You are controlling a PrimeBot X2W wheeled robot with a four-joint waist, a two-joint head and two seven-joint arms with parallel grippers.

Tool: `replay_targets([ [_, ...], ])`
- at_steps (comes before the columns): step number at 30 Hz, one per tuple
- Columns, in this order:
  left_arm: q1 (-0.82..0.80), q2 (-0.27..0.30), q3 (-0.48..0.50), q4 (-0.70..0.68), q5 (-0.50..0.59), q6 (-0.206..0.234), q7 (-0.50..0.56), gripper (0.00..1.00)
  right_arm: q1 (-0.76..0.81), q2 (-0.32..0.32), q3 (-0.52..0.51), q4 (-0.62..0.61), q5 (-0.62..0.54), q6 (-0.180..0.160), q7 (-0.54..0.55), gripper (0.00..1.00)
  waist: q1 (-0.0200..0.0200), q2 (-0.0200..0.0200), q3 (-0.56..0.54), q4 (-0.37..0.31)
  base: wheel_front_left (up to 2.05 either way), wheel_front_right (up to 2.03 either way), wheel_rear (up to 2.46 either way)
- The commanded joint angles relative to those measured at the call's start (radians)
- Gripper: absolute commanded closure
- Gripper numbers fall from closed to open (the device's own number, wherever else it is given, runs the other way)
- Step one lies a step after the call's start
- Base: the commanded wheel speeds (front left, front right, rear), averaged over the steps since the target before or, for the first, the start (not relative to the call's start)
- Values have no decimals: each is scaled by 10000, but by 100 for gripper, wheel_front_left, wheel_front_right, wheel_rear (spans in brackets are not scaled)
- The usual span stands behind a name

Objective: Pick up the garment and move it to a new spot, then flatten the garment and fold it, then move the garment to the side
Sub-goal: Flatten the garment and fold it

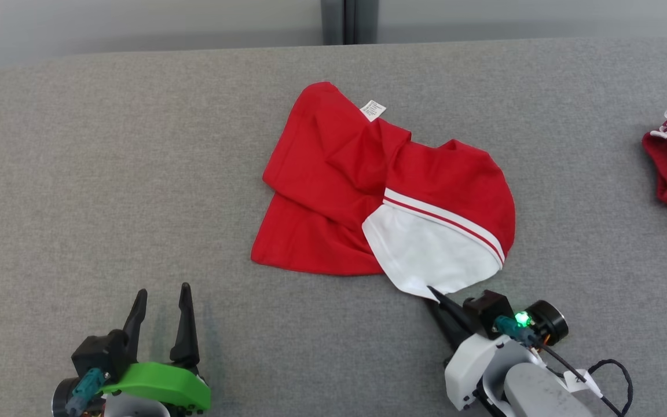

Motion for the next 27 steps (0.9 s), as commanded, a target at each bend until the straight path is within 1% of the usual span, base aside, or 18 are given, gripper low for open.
replay_targets([
  [1,-186,15,43,-25,-44,-31,-1,0,41,-85,-474,84,-321,-34,139,100,0,0,29,-10,0,0,0],
  [6,-281,23,-98,-83,-87,-31,-1,0,324,-590,-2219,-811,-1246,-26,76,100,0,0,-75,-251,0,0,0],
  [10,-339,22,-238,-97,-52,-30,-1,0,594,-1107,-3267,-1589,-1698,-21,76,100,0,0,-188,-518,0,0,0],
  [15,-404,20,-372,-52,-89,-30,-1,0,896,-1336,-4066,-2113,-1857,-23,78,100,0,0,-249,-839,0,0,0],
  [19,-423,22,-521,14,-128,-30,-1,0,1205,-1231,-4508,-1984,-1965,-23,78,100,0,0,-265,-980,0,0,0],
  [20,-430,22,-550,39,-134,-30,-1,0,1263,-1197,-4604,-1921,-1928,-23,78,92,0,0,-271,-996,0,0,0],
  [21,-430,22,-584,60,-139,-30,-1,0,1286,-1125,-4667,-1881,-1857,-23,78,81,0,0,-278,-1010,0,0,0],
  [22,-429,20,-610,78,-131,-32,-1,0,1321,-991,-4688,-1906,-1776,-21,78,0,0,0,-285,-1029,0,0,0],
  [27,-686,33,-696,131,10,-30,-1,0,1368,-631,-4589,-2448,-1378,-21,76,0,0,0,-150,-1166,0,0,0],
])
